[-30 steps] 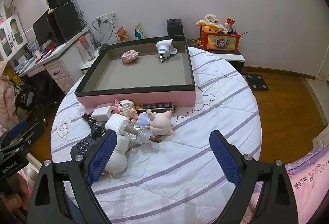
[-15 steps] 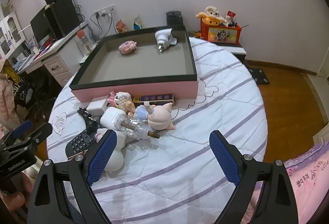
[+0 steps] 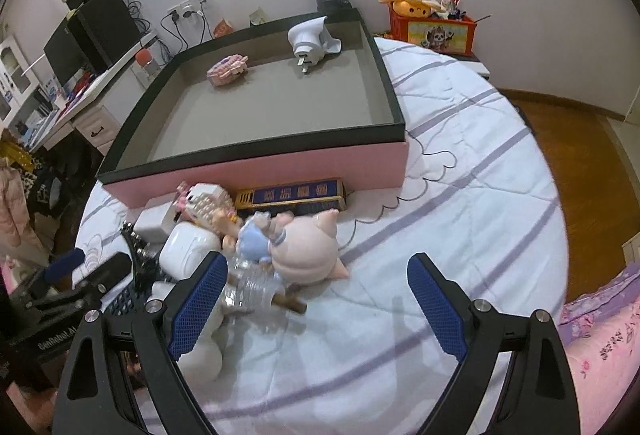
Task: Organize rigid objects
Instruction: 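Grasp the black hair clip with the left gripper while the right gripper grasps the pig doll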
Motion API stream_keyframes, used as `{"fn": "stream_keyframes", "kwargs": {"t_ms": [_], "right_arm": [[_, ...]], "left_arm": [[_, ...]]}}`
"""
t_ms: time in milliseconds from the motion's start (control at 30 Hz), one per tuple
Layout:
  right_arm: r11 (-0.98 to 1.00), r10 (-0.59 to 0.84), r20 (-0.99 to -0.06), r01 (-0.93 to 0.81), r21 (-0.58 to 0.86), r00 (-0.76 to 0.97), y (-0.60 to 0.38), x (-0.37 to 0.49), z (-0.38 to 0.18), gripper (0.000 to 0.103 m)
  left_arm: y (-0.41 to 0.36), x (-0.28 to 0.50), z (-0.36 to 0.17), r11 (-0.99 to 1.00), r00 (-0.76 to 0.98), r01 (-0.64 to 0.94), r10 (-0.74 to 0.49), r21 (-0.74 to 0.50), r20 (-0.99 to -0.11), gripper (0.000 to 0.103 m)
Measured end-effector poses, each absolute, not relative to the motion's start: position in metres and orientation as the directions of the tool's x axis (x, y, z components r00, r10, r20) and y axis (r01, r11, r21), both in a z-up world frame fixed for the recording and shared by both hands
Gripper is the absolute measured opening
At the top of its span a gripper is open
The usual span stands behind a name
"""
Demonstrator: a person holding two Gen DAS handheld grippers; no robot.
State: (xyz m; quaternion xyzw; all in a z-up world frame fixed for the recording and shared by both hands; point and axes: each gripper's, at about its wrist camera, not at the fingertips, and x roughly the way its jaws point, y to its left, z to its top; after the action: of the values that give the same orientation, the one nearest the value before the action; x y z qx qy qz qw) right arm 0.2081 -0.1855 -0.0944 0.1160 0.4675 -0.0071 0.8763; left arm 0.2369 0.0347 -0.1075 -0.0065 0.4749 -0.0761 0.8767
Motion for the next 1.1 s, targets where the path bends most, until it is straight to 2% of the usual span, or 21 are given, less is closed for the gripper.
{"fn": "stream_keyframes", "kwargs": {"t_ms": [167, 200, 267, 333, 433, 467, 533, 567, 600, 733, 833, 867, 900, 1100], "right_arm": [[0.965, 0.111, -0.825, 0.14, 0.224, 0.555, -0.191, 0.223, -0.106, 0.093], [0.964, 0.116, -0.828, 0.139, 0.227, 0.548, -0.192, 0.227, -0.109, 0.09], [0.96, 0.136, -0.834, 0.137, 0.244, 0.535, -0.193, 0.231, -0.114, 0.077], [0.958, 0.156, -0.829, 0.124, 0.26, 0.537, -0.194, 0.233, -0.117, 0.074], [0.958, 0.177, -0.819, 0.096, 0.271, 0.546, -0.191, 0.233, -0.115, 0.061], [0.957, 0.185, -0.816, 0.087, 0.276, 0.548, -0.19, 0.232, -0.115, 0.054], [0.958, 0.201, -0.808, 0.063, 0.281, 0.553, -0.185, 0.231, -0.112, 0.047], [0.962, 0.19, -0.81, 0.061, 0.267, 0.554, -0.184, 0.231, -0.111, 0.047], [0.965, 0.182, -0.812, 0.058, 0.256, 0.555, -0.182, 0.231, -0.11, 0.047], [0.964, 0.184, -0.813, 0.059, 0.258, 0.552, -0.184, 0.231, -0.109, 0.047], [0.967, 0.181, -0.811, 0.051, 0.251, 0.556, -0.183, 0.232, -0.11, 0.047], [0.967, 0.182, -0.81, 0.051, 0.252, 0.557, -0.183, 0.233, -0.11, 0.047], [0.966, 0.182, -0.81, 0.051, 0.252, 0.558, -0.183, 0.233, -0.111, 0.047], [0.968, 0.175, -0.806, 0.052, 0.247, 0.566, -0.184, 0.227, -0.107, 0.046]], "left_arm": [[0.033, 0.248, -0.12, 0.984, 0.508, 0.126, -0.174, -0.126, -0.843, 0.103], [0.033, 0.25, -0.121, 0.982, 0.508, 0.127, -0.183, -0.137, -0.842, 0.103], [0.033, 0.252, -0.123, 0.98, 0.507, 0.131, -0.198, -0.152, -0.839, 0.103], [0.036, 0.253, -0.124, 0.976, 0.505, 0.134, -0.215, -0.17, -0.836, 0.103], [0.04, 0.252, -0.126, 0.968, 0.508, 0.146, -0.251, -0.205, -0.824, 0.1], [0.041, 0.252, -0.125, 0.966, 0.51, 0.149, -0.258, -0.212, -0.82, 0.097], [0.044, 0.25, -0.124, 0.96, 0.514, 0.159, -0.278, -0.229, -0.811, 0.089], [0.045, 0.25, -0.123, 0.957, 0.514, 0.163, -0.289, -0.239, -0.808, 0.082], [0.047, 0.25, -0.123, 0.958, 0.517, 0.158, -0.286, -0.238, -0.807, 0.07], [0.049, 0.25, -0.123, 0.953, 0.51, 0.164, -0.304, -0.256, -0.805, 0.063], [0.049, 0.248, -0.122, 0.947, 0.511, 0.172, -0.32, -0.27, -0.798, 0.052], [0.048, 0.248, -0.121, 0.947, 0.511, 0.175, -0.322, -0.271, -0.797, 0.046], [0.047, 0.247, -0.121, 0.949, 0.512, 0.176, -0.315, -0.262, -0.799, 0.031], [0.063, 0.243, -0.124, 0.95, 0.511, 0.159, -0.311, -0.267, -0.801, 0.024]]}}
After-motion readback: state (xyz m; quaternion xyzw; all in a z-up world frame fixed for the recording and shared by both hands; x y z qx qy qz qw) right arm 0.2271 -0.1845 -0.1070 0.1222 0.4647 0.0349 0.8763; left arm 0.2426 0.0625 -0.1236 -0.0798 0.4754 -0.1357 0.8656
